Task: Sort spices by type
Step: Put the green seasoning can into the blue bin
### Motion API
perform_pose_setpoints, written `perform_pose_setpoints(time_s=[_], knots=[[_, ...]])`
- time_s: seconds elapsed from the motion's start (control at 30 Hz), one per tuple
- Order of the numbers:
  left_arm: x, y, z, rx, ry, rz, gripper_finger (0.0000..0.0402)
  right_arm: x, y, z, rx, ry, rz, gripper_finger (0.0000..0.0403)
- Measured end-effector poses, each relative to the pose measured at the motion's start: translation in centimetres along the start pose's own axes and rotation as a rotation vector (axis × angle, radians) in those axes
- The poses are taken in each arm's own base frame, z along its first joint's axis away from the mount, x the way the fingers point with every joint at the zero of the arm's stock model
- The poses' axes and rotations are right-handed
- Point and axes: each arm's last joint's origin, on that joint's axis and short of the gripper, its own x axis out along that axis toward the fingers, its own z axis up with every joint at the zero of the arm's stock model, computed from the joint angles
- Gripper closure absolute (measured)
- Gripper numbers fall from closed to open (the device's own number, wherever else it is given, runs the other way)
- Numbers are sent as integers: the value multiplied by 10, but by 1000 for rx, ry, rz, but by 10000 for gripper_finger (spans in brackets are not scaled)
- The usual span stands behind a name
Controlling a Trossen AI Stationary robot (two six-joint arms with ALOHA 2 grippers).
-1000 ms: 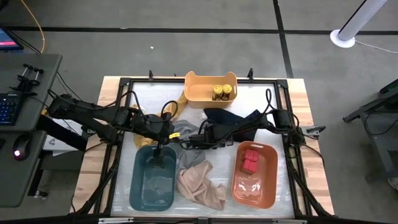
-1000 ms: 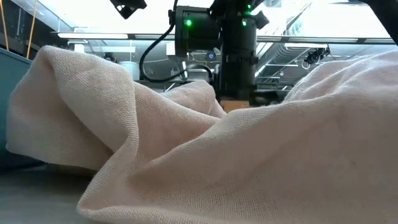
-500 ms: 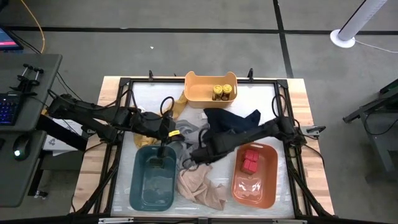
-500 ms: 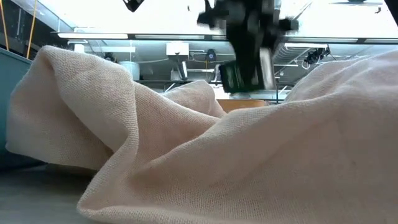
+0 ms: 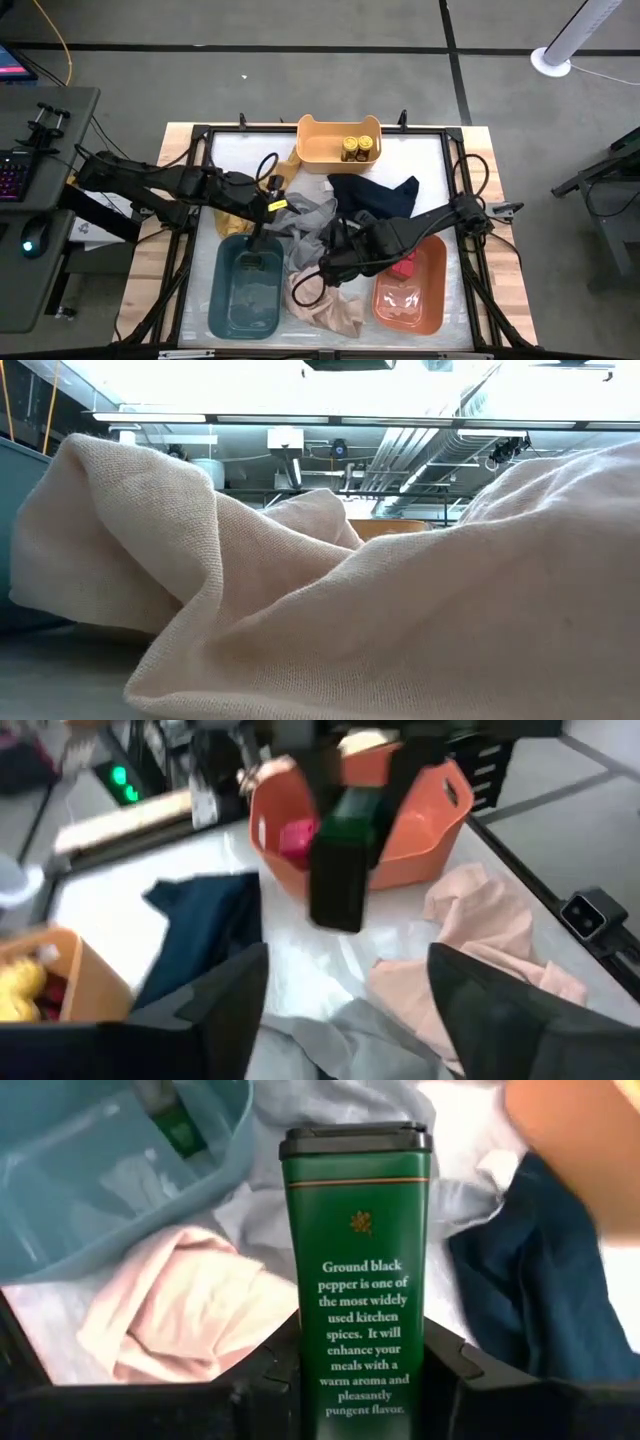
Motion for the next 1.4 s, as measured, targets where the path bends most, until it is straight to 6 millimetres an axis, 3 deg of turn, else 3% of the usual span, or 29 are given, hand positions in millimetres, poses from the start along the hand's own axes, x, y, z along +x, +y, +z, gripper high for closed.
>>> perform_pose_setpoints(time_s=[0.13,0.3,0.57,0.97,1.1,1.23,1.4], knots=[[-14,-1,15,104,8,16,112,-5,-3,4,-35,-35,11,302],[-25,-1,20,163,56,29,106,-4,2,16,-104,-127,64,302],[-13,-3,16,111,88,4,106,-3,7,40,-231,-307,118,302],[-5,-3,21,4,36,-10,110,0,4,52,-351,-367,111,302],[-5,-3,20,3,48,-12,171,-1,5,53,-398,-378,114,294],[-5,-3,17,-5,83,3,302,-1,5,53,-418,-376,121,244],[-9,-1,6,-20,203,72,311,-5,2,52,-425,-370,83,198]])
